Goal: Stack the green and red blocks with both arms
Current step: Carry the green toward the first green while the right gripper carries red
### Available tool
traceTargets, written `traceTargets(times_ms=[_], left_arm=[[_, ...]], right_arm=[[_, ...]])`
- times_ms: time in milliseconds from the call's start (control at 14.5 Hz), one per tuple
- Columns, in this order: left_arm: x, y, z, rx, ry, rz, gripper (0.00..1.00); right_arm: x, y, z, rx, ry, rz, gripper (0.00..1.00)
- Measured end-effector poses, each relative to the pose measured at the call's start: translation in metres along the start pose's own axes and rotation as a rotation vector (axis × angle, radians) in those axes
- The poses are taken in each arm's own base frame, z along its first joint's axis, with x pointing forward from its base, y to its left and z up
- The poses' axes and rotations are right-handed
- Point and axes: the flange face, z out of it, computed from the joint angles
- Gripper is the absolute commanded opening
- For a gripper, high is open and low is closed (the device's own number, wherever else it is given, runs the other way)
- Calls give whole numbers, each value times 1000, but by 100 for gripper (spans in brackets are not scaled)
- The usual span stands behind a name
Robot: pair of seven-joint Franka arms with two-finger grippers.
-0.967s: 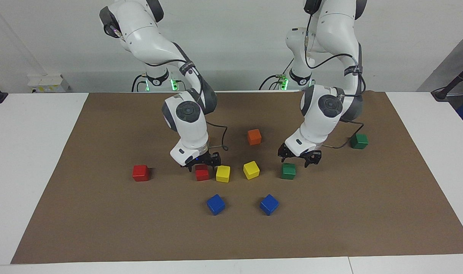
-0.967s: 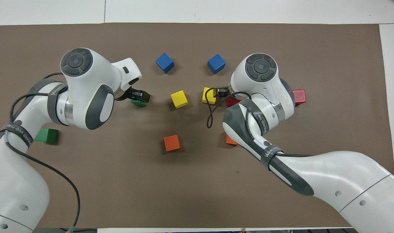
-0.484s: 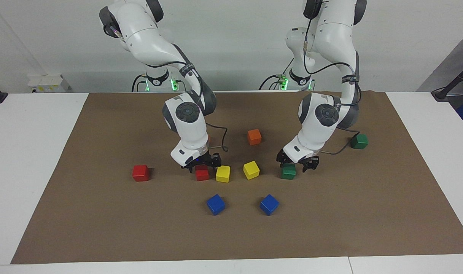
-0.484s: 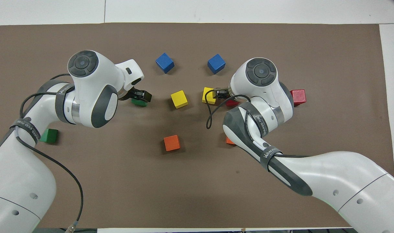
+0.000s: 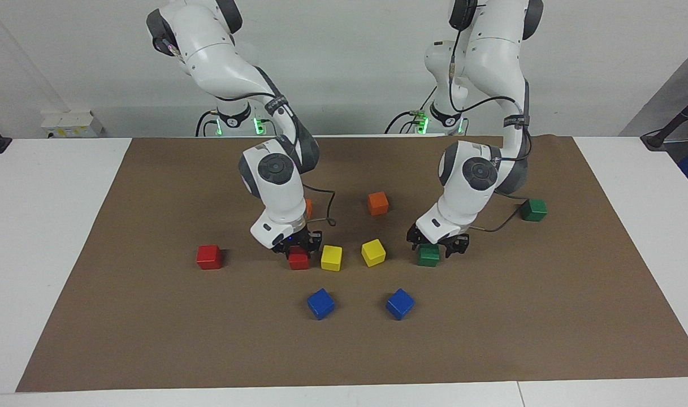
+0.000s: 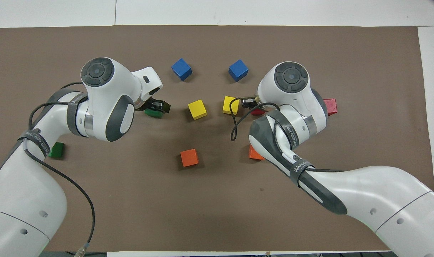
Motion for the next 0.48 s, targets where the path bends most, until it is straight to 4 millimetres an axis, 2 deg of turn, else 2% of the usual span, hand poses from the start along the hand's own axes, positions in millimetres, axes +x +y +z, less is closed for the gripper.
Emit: traceTargets(times_ms=[207, 345, 415, 484], left_arm=[[1, 0, 1, 0, 6, -5, 100], [2, 1, 4, 0, 14, -14, 96], [1, 3, 6, 0, 13, -15, 84], [1, 5, 9, 1, 9, -14, 68]], right_arm=[[21, 33, -52, -54, -12, -27, 0], [24, 60, -89, -87, 1, -48, 0], [22, 70, -103, -100, 3, -53, 0], [19, 79, -114, -110, 9, -58, 0]])
